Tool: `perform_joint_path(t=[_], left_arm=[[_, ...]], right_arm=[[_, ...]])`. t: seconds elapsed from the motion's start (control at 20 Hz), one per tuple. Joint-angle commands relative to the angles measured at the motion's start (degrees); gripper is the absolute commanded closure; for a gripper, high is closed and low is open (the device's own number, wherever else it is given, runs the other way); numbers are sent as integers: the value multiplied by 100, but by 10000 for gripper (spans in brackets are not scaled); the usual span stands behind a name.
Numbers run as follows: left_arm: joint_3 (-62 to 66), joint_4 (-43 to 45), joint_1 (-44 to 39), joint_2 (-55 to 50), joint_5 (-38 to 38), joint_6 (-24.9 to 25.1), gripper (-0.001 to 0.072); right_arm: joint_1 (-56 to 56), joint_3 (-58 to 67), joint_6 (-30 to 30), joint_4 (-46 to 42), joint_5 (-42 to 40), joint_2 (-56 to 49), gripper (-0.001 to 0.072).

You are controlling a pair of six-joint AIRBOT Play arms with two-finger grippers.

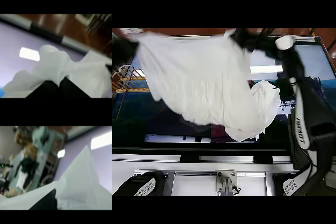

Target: Fold the shirts.

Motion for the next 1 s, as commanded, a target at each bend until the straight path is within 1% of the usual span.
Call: perform_joint_path(t=[0.0,0.05,0.1,0.15,0.2,0.25,0.3,0.35,0.4,0.45,0.5,0.55,0.6,0.7,0.8,0.9,0.95], left_arm=[[1620,-1327,-120,-426,1458,35,670],[2269,-1327,-236,-527,1060,671,670],[2889,-1325,-289,-588,413,1526,670],[3324,-1300,-269,-599,-358,2096,668],[3622,-1193,-177,-579,-1222,2179,668],[3731,-931,-74,-538,-2122,1998,670],[3711,-494,-7,-494,-2999,1718,670],[3617,192,-4,-476,-3799,1386,672],[3381,968,-129,-468,-4339,1115,672],[3014,1683,-273,-450,-4614,881,672],[2564,2124,-417,-431,-4771,874,672],[1952,2367,-557,-391,-4806,870,672],[1294,2396,-693,-348,-4710,785,672],[-243,2400,-1049,-247,-4142,570,672],[-1652,2614,-1408,-157,-3547,297,672],[-2671,3003,-1709,-81,-3285,-81,672],[-3023,3053,-1821,-74,-3298,-234,671]], right_arm=[[-361,219,-935,140,-1108,1241,654],[-411,219,-1141,133,-837,1613,654],[-420,219,-1355,44,-455,1963,654],[-417,212,-1296,-223,11,2308,654],[-413,212,-999,-640,601,2566,654],[-398,203,-372,-1329,1421,2785,653],[-306,74,254,-2157,2264,2981,653],[-138,-205,706,-3045,2883,3182,653],[133,-645,1123,-4092,3394,3397,653],[417,-1108,1467,-5007,3733,3567,653],[741,-1694,1759,-5733,3910,3744,653],[1014,-2310,2015,-6144,3895,3906,653],[1298,-3027,2280,-6323,3762,4074,653],[1770,-4465,2806,-6459,3377,4350,653],[2048,-5702,3473,-6649,3274,4524,653],[2170,-6535,3960,-6629,3239,4651,651],[2194,-6743,4079,-6590,3206,4671,625]])
